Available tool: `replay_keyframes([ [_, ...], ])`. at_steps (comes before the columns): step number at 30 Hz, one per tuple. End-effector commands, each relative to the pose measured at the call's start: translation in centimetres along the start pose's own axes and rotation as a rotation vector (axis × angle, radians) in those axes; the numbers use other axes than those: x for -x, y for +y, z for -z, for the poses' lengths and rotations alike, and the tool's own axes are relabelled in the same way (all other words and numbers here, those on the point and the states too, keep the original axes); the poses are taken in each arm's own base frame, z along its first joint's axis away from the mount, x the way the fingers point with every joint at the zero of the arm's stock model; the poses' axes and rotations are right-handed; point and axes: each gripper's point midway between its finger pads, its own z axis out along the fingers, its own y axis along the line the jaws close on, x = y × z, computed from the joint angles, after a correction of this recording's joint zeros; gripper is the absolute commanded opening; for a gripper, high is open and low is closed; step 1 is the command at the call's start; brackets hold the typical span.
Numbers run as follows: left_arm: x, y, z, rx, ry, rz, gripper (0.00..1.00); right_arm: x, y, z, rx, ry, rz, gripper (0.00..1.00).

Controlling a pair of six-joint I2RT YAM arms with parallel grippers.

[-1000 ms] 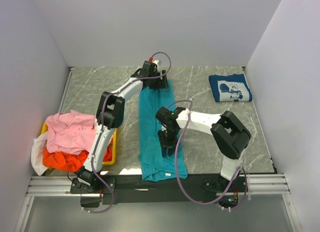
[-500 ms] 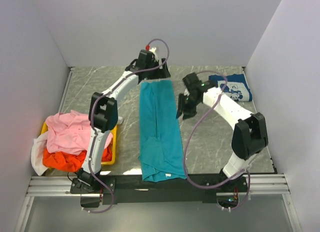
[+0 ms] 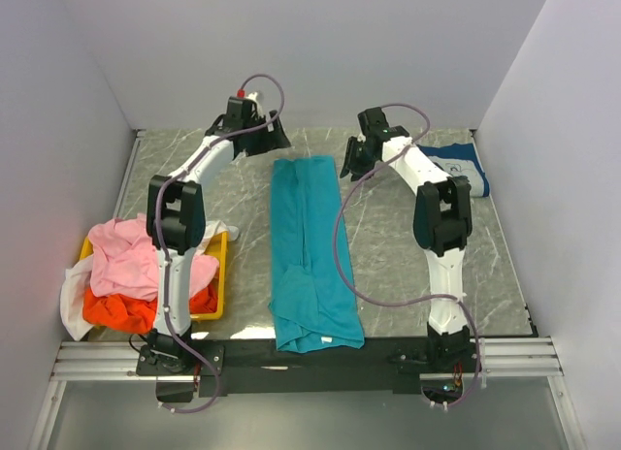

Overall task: Fold and stack the t-shirts
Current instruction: Fold the tshirt

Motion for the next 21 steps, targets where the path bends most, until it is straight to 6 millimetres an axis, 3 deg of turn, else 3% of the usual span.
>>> replay_keyframes([
  [1,-0.6,-1.0,-0.2,-0.088,0.028,-0.020,0.85,4.2,1.4,-0.2,0.080,-0.115,0.003,0.45],
  [11,-3.1,2.3,-2.7,-0.073,0.103,0.033,0.82,6.3,2.4,-5.5,0.211,-0.104,-0.068,0.51],
  [16,-4.0,4.4,-3.7,0.018,0.121,0.033,0.81,8.1,3.5,-6.3,0.263,-0.145,-0.114,0.54],
  [21,-4.4,5.0,-4.3,0.035,0.127,0.044,0.79,8.9,3.8,-7.2,0.279,-0.157,-0.148,0.60],
])
